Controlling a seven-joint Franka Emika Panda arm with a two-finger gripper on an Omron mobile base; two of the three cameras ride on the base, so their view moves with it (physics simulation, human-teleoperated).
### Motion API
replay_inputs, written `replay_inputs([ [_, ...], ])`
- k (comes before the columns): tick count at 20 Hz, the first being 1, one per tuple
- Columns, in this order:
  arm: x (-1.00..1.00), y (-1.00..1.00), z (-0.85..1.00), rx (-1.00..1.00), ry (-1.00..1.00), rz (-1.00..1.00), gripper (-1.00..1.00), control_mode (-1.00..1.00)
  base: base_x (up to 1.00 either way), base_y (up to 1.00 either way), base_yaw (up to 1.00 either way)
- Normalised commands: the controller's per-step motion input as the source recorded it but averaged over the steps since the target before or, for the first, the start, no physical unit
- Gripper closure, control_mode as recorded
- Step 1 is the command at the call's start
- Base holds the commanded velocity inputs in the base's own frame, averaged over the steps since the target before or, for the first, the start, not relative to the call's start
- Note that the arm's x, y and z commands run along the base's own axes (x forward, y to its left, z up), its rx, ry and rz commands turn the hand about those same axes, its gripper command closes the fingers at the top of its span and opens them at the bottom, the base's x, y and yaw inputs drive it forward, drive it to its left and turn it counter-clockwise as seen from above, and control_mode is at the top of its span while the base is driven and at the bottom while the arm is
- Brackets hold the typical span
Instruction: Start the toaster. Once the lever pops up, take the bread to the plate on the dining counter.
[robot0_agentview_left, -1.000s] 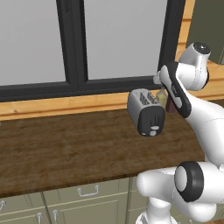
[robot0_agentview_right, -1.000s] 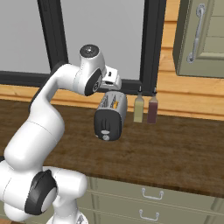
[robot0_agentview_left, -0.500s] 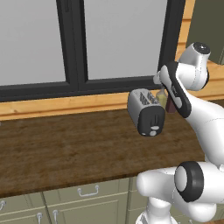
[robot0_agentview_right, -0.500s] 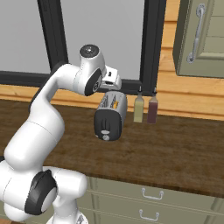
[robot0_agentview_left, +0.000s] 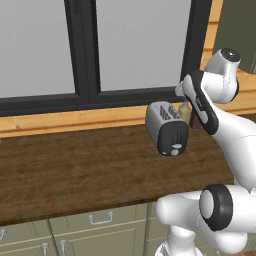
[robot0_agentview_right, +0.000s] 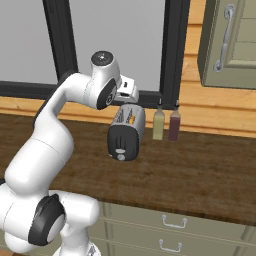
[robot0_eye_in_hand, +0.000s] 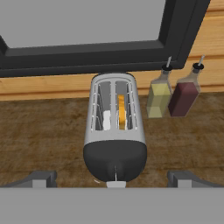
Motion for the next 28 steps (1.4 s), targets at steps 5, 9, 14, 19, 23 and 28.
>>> replay_inputs([
  [5,0.00,0.00,0.00,0.00,0.00,0.00,-1.00,-1.00,0.00,0.00,0.00],
  [9,0.00,0.00,0.00,0.00,0.00,0.00,-1.00,-1.00,0.00,0.00,0.00],
  [14,0.00,0.00,0.00,0.00,0.00,0.00,-1.00,-1.00,0.00,0.00,0.00],
  [19,0.00,0.00,0.00,0.00,0.00,0.00,-1.00,-1.00,0.00,0.00,0.00],
  [23,0.00,0.00,0.00,0.00,0.00,0.00,-1.00,-1.00,0.00,0.00,0.00],
  [28,0.00,0.00,0.00,0.00,0.00,0.00,-1.00,-1.00,0.00,0.00,0.00],
])
